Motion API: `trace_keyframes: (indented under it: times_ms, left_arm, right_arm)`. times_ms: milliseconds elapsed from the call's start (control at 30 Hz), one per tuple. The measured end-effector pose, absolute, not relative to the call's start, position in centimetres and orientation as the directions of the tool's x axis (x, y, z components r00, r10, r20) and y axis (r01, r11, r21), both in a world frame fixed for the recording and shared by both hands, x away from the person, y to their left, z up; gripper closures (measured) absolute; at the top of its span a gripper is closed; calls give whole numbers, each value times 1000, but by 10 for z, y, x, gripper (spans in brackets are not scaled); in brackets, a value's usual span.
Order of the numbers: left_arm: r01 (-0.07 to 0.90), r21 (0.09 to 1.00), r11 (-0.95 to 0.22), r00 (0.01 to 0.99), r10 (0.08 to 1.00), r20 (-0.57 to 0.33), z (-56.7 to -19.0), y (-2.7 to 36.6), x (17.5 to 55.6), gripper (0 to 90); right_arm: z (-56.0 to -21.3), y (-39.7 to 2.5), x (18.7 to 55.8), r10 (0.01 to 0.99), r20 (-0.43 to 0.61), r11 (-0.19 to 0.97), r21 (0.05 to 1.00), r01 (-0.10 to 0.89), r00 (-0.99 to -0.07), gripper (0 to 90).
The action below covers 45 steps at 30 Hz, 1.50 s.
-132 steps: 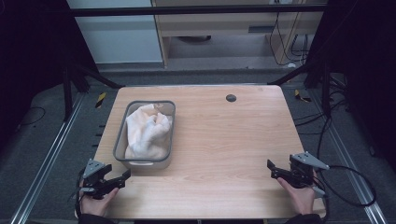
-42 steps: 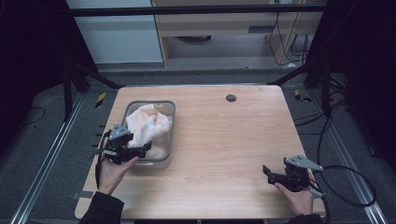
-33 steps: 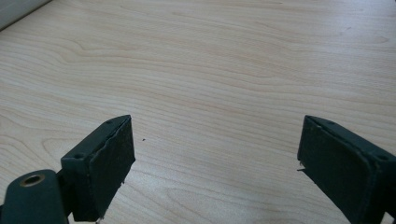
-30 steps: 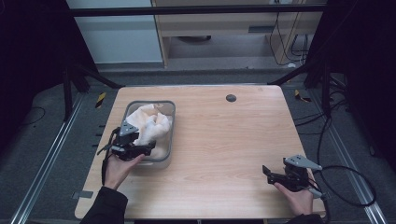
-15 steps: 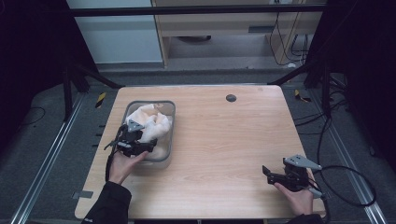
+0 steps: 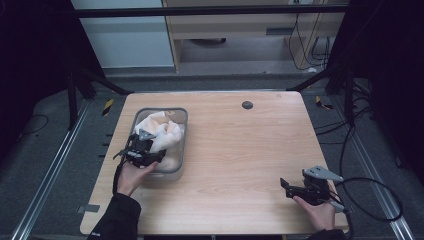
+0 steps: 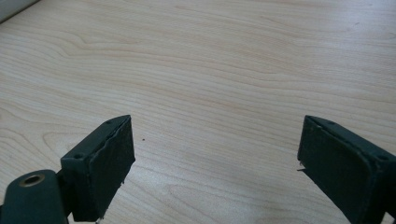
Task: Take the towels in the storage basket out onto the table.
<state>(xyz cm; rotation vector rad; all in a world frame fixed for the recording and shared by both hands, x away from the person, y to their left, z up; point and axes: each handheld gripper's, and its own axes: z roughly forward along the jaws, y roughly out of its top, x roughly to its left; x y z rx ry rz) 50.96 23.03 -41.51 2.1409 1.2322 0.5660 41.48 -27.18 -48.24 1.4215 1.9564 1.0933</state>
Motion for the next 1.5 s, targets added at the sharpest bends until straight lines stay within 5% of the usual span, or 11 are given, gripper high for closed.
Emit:
trace_keyframes:
  times_ms: [400, 1500]
  left_arm:
    - [624, 689, -367, 466, 883, 48, -409, 234, 509, 642]
    - [537, 787, -302, 438, 898, 46, -333, 256, 497, 651]
  right_arm:
    - [-482, -272, 414, 936, 70, 142, 822, 552, -345, 109]
    - [-481, -272, 414, 936, 77, 136, 822, 553, -344, 108]
